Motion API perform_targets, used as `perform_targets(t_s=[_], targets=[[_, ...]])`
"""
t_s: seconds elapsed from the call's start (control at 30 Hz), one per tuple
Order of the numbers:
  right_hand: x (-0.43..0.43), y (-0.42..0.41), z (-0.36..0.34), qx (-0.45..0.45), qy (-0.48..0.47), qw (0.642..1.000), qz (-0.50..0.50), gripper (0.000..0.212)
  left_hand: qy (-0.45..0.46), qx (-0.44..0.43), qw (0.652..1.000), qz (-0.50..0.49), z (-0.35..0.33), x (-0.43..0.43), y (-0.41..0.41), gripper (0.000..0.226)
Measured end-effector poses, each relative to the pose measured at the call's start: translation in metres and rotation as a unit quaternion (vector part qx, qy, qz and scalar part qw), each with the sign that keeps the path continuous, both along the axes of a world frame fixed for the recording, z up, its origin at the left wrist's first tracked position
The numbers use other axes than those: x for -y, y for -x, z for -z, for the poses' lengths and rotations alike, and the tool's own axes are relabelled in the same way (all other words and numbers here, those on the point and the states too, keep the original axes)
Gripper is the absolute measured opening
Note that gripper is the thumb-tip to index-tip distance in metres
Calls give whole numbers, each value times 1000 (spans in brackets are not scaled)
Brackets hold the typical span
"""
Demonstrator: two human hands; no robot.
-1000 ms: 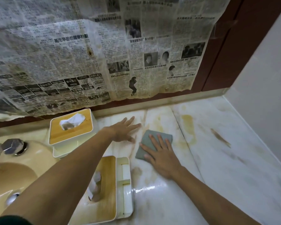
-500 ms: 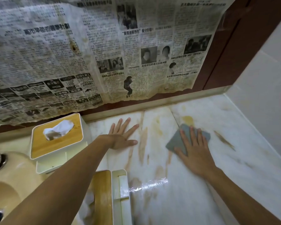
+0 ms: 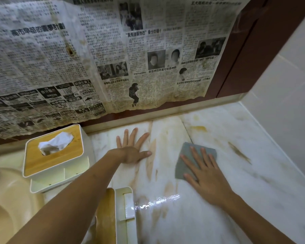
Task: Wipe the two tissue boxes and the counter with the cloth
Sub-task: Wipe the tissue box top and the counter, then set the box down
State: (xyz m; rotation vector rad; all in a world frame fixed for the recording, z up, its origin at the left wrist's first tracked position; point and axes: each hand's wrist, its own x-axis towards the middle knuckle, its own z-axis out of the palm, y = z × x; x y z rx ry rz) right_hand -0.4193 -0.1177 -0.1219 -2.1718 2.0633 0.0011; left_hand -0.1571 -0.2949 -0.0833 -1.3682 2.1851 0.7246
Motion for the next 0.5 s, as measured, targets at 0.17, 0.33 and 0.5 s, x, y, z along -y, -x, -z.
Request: perform_targets(t_s=[0.17,0.33,0.5], targets=[[51,38,3,53,12,974,222,64,10,4,1000,0,1,0,4,79],[144,36,-16,147,38,941,303,53,15,-1,1000,-3,3,-1,4,78],[144,0,-9,70,-19,995,63,59,17,-1,1000,-3,4,-1,3,79]])
